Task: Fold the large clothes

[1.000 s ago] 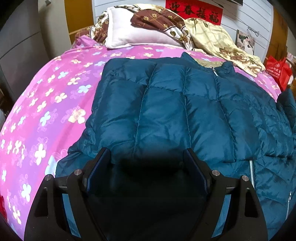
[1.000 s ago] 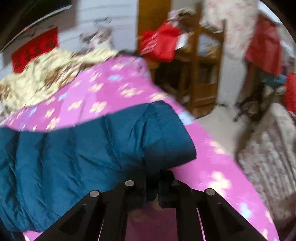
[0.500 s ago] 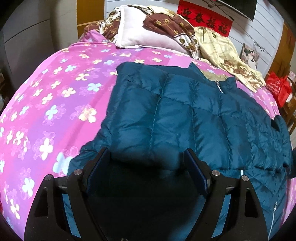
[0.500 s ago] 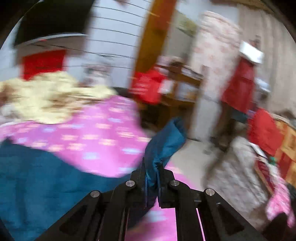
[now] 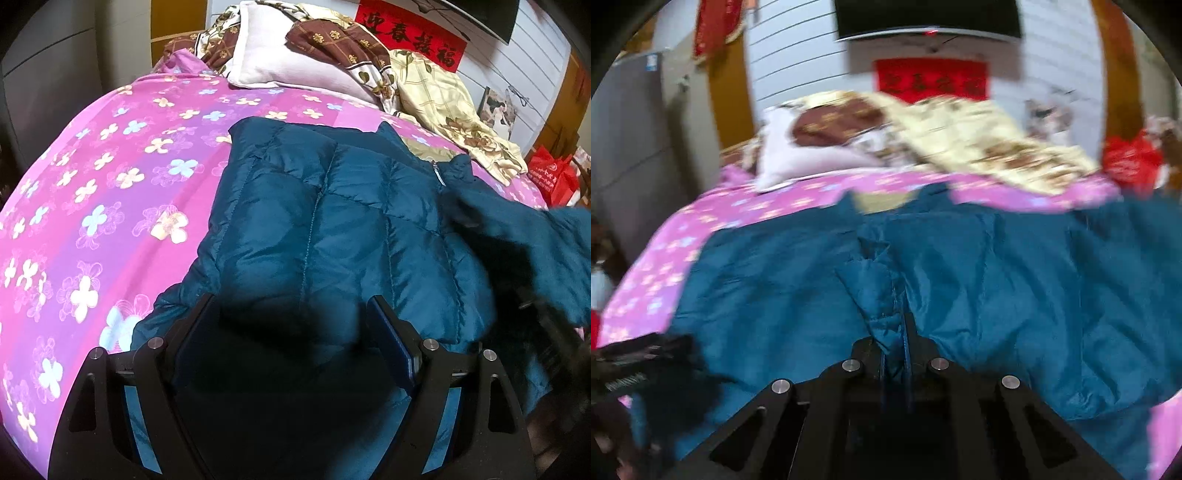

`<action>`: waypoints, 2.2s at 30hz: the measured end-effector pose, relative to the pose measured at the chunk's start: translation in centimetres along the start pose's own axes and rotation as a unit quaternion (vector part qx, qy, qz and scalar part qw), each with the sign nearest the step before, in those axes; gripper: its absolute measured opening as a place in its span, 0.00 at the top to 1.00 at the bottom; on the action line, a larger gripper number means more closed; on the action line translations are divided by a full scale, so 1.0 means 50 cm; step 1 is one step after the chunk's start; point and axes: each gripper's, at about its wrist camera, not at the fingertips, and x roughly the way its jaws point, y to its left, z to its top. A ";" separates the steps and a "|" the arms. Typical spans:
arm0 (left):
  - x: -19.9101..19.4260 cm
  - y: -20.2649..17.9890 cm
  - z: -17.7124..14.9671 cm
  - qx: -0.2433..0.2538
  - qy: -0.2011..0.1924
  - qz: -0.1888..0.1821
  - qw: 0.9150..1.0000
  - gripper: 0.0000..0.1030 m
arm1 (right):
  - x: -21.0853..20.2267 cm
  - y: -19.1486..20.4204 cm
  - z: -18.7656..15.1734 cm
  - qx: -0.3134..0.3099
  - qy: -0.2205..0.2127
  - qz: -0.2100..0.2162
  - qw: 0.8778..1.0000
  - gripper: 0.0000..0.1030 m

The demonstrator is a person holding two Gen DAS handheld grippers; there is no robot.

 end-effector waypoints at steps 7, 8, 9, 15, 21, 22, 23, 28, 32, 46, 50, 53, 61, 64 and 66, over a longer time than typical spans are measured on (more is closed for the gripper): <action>0.013 0.001 0.003 -0.001 0.009 -0.001 1.000 0.20 | 0.023 0.083 -0.023 -0.049 0.024 0.034 0.998 0.53; 0.013 0.000 0.002 0.000 0.008 -0.001 1.000 0.20 | 0.005 0.081 -0.029 -0.057 0.022 0.032 0.998 0.47; 0.012 -0.001 0.000 0.001 0.007 -0.002 1.000 0.20 | -0.012 0.081 -0.035 -0.067 0.020 0.028 0.997 0.36; -0.003 -0.020 -0.004 0.010 -0.013 -0.045 0.999 0.20 | -0.146 0.025 -0.114 -0.135 0.031 -0.077 0.987 0.17; -0.010 -0.108 0.007 0.057 -0.030 -0.178 0.982 0.20 | -0.149 -0.111 -0.201 -0.056 0.068 -0.142 0.986 0.15; -0.004 -0.123 0.008 0.064 -0.029 -0.186 0.980 0.20 | -0.144 -0.124 -0.206 -0.036 0.076 -0.129 0.988 0.15; 0.003 -0.134 0.009 0.066 -0.024 -0.190 0.979 0.20 | -0.140 -0.135 -0.208 -0.021 0.082 -0.119 0.989 0.14; 0.051 -0.143 0.003 0.061 -0.001 -0.188 0.980 0.21 | -0.139 -0.143 -0.213 -0.020 0.089 -0.114 0.989 0.09; 0.050 -0.112 0.005 0.022 -0.007 -0.244 0.970 0.84 | -0.151 -0.151 -0.220 -0.017 0.090 -0.110 0.990 0.08; -0.058 -0.023 0.021 -0.009 -0.086 -0.175 0.981 0.95 | -0.126 -0.143 -0.198 -0.012 0.095 -0.111 0.989 0.03; -0.058 0.060 0.036 -0.059 -0.083 -0.156 0.983 0.95 | -0.124 -0.148 -0.198 -0.010 0.096 -0.108 0.989 0.03; -0.059 0.091 0.036 -0.079 -0.084 -0.139 0.983 0.96 | -0.122 -0.157 -0.196 -0.008 0.098 -0.105 0.990 0.03; -0.083 0.078 0.040 -0.061 -0.115 -0.079 0.988 0.95 | -0.183 -0.199 -0.164 0.036 0.029 -0.085 0.995 0.04; -0.103 0.031 0.054 -0.009 -0.136 -0.088 0.987 0.65 | -0.236 -0.264 -0.114 0.087 -0.048 -0.091 0.991 0.03; -0.089 -0.008 0.054 0.031 -0.147 -0.063 0.987 0.39 | -0.225 -0.307 -0.062 0.084 -0.063 -0.098 0.990 0.03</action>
